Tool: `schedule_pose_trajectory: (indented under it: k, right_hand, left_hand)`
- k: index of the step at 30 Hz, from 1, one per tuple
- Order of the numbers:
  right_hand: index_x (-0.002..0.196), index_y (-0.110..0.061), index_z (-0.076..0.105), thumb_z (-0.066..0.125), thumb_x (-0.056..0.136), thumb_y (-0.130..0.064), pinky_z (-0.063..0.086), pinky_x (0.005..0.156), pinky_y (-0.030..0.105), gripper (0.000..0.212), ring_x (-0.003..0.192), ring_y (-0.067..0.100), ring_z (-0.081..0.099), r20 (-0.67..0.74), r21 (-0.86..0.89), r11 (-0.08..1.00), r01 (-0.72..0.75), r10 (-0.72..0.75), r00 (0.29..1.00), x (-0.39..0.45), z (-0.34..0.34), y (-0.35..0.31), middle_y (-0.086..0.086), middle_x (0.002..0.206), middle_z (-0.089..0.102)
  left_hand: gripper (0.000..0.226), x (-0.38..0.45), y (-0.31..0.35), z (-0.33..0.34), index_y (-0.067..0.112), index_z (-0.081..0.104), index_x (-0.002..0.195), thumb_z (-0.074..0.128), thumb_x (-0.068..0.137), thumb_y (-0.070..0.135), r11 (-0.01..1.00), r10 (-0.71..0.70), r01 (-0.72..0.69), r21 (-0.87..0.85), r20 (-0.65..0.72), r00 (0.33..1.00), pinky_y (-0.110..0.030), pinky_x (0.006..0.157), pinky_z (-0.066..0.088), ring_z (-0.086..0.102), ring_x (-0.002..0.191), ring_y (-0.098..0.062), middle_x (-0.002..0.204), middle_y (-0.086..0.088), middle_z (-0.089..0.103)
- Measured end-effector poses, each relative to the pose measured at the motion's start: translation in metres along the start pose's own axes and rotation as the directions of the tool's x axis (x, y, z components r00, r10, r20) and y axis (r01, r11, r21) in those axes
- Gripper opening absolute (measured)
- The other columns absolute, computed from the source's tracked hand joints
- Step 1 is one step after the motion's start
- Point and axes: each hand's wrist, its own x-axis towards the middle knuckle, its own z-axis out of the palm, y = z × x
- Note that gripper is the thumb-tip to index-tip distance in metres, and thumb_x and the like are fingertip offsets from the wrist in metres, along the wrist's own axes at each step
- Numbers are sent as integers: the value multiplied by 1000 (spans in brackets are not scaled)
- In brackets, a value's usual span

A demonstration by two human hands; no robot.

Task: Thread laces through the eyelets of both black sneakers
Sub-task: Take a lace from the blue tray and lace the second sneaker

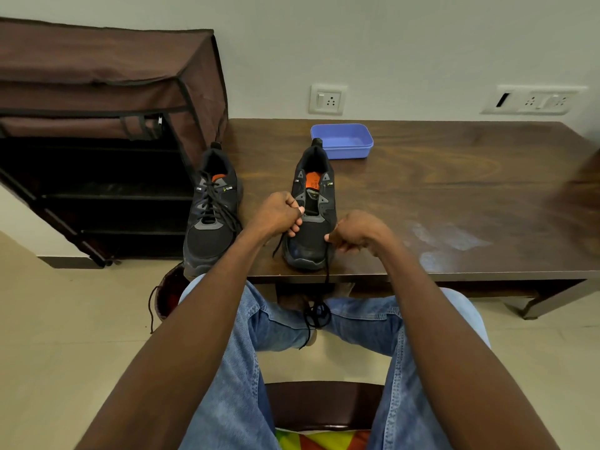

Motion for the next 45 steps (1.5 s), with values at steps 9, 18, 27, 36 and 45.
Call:
schedule_pose_trajectory:
  k: [9, 18, 27, 36, 45]
  right_hand:
    - [101, -14, 71, 71, 83, -52, 54, 79, 37, 42, 91, 22, 67, -374, 15, 983, 183, -164, 913, 43, -4, -27, 4, 97, 72]
    - [106, -16, 70, 78, 77, -51, 57, 85, 42, 46, 95, 24, 68, -444, 74, 986, 151, -103, 890, 52, -5, -26, 4, 103, 71]
    - [109, -20, 70, 75, 81, -53, 58, 87, 43, 44, 94, 19, 68, -348, 81, 974, 211, -171, 922, 53, -11, -13, 1, 101, 72]
    - [106, -19, 70, 72, 85, -46, 59, 85, 44, 34, 91, 21, 68, -361, 52, 975, 218, -185, 914, 60, -6, -13, 3, 98, 71]
    - [101, -24, 70, 78, 78, -46, 58, 86, 45, 33, 94, 22, 67, -378, 117, 977, 178, -122, 918, 61, -9, -17, 2, 102, 71]
  left_hand:
    - [15, -6, 3, -3, 10, 56, 83, 57, 99, 10, 995, -30, 15, 97, 164, 986, -27, 53, 49, 55, 55, -13, 68, -4, 58]
    - [13, -46, -12, -9, 8, 66, 82, 64, 94, 6, 769, -570, -31, 639, 706, 420, -22, 58, 57, 69, 63, -13, 73, -7, 71]
    - [25, -28, 13, -17, 11, 63, 78, 65, 96, 28, 996, 1, -20, 87, 216, 976, -22, 49, 50, 60, 53, -9, 72, -6, 69]
    - [24, -16, 13, 24, 24, 51, 75, 55, 98, 31, 726, 228, -238, 645, 100, 968, -34, 66, 43, 57, 79, -22, 82, -2, 60]
    - [16, -55, 1, 2, 17, 72, 78, 70, 92, 26, 765, -493, -237, 599, 781, 384, -15, 40, 37, 58, 52, -6, 66, 1, 68]
